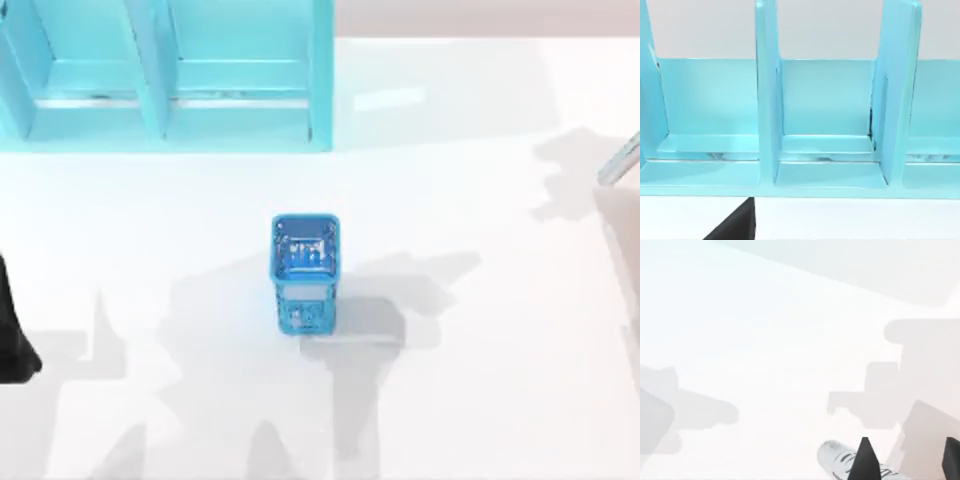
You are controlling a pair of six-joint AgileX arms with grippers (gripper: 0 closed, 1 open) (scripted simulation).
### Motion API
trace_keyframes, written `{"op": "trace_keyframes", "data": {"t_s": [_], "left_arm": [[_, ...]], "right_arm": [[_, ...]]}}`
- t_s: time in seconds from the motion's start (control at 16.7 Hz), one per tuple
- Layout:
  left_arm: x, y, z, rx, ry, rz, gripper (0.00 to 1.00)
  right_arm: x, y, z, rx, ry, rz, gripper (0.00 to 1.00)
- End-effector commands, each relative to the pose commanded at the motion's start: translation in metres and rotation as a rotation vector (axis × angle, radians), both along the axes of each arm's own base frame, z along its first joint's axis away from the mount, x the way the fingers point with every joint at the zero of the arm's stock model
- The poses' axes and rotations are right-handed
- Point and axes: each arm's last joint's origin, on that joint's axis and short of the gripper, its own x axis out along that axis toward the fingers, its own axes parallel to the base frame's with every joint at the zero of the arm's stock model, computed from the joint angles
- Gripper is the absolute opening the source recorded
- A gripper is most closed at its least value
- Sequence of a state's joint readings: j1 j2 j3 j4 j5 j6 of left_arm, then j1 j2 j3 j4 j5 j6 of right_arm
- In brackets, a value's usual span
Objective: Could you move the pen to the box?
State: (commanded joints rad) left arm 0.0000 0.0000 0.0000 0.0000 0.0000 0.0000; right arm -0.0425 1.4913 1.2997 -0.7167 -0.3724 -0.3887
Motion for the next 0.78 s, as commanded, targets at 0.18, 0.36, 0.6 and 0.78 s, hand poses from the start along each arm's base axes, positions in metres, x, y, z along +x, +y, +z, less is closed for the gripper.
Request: {"op": "trace_keyframes", "data": {"t_s": [0.18, 0.36, 0.6, 0.78], "left_arm": [[0.0, 0.0, 0.0, 0.0, 0.0, 0.0, 1.0], [0.0, 0.0, 0.0, 0.0, 0.0, 0.0, 1.0], [0.0, 0.0, 0.0, 0.0, 0.0, 0.0, 1.0], [0.0, 0.0, 0.0, 0.0, 0.0, 0.0, 1.0]], "right_arm": [[-0.029, -0.06, 0.021, -0.101, 0.087, -0.131, 0.0], [-0.061, -0.095, 0.038, -0.177, 0.144, -0.22, 0.0], [-0.076, -0.105, 0.046, -0.214, 0.164, -0.254, 0.0], [-0.075, -0.105, 0.044, -0.21, 0.169, -0.25, 0.0]]}}
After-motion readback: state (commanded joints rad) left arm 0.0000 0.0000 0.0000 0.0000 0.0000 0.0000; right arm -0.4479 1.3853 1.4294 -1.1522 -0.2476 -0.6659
